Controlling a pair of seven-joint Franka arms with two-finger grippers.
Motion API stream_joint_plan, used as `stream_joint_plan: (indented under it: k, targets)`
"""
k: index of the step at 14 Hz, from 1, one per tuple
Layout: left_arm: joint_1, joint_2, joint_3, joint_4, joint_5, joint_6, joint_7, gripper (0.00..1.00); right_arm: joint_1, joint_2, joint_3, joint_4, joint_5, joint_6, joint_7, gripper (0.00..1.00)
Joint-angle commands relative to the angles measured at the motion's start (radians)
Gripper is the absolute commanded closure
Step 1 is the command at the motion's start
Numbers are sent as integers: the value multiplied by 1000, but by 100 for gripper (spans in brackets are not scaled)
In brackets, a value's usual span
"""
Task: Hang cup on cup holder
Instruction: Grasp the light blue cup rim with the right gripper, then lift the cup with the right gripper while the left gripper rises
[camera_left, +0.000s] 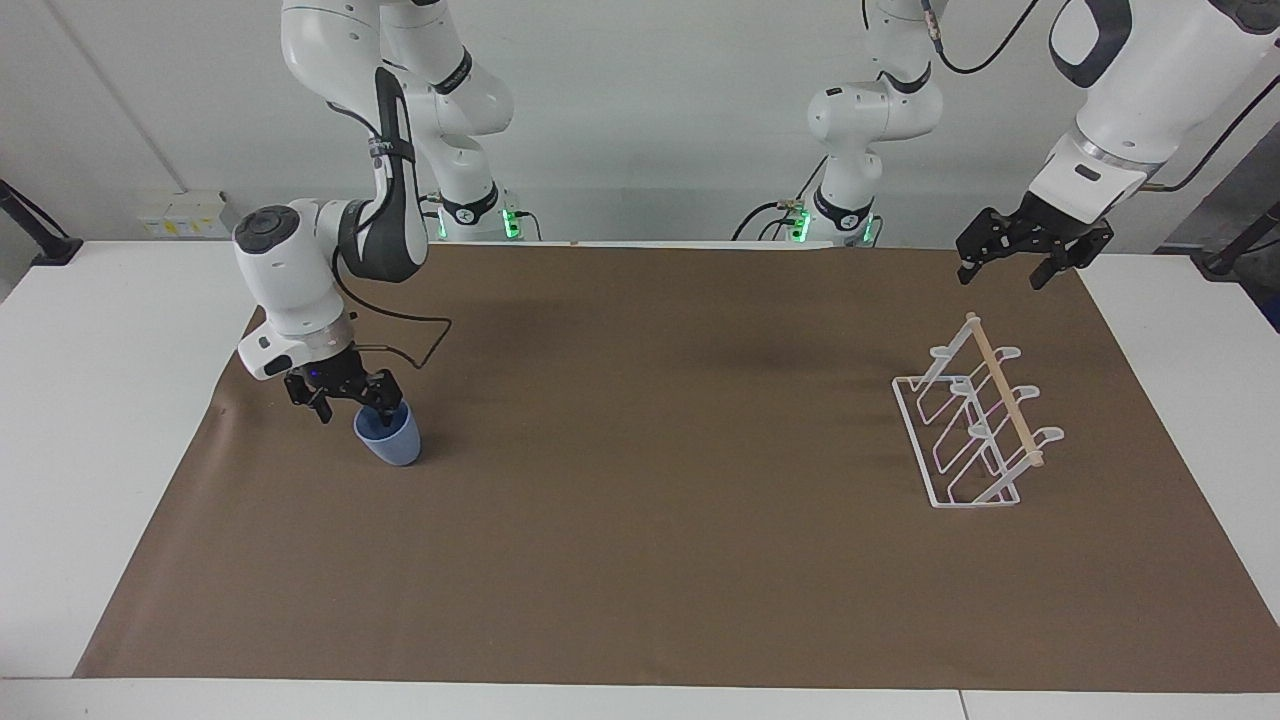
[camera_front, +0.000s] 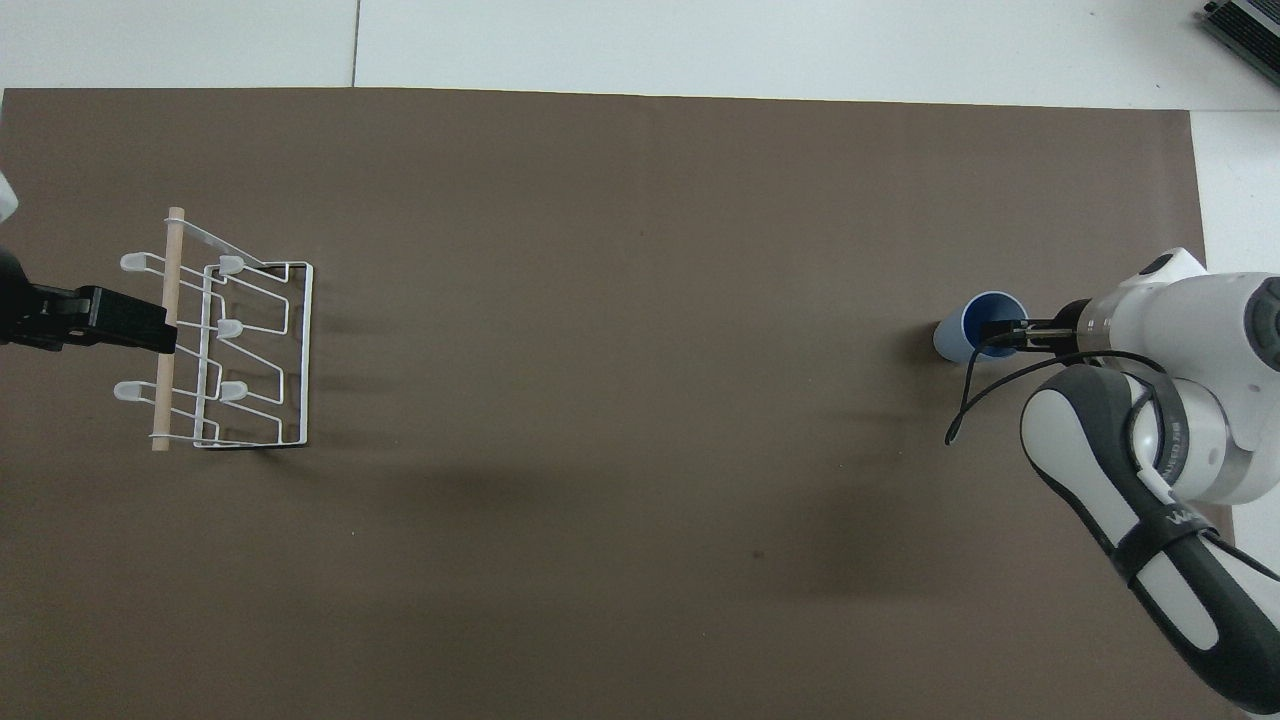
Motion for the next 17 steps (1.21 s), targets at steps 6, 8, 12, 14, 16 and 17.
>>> stream_joint_plan:
  k: [6, 8, 12, 14, 16, 17]
  targets:
    - [-19, -53, 13, -77, -7, 3, -7, 0, -10, -7, 4, -15, 8, 23, -14, 65]
    - [-20, -68, 11, -103, -7, 3, -9, 0, -10, -7, 4, -14, 8, 23, -11, 90]
    - [-5, -68, 11, -103, -20, -5, -21, 0, -10, -7, 4, -14, 8, 19, -11, 100]
    - [-5, -69, 11, -105, -59, -11, -68, 0, -10, -7, 5, -14, 8, 18, -11, 100]
    - [-17, -76, 8, -122, -75, -11, -201, 0, -12, -7, 5, -9, 8, 10, 11, 100]
    - [-20, -82, 8, -134, -92, -8, -261, 0, -12, -7, 5, -9, 9, 6, 40, 100]
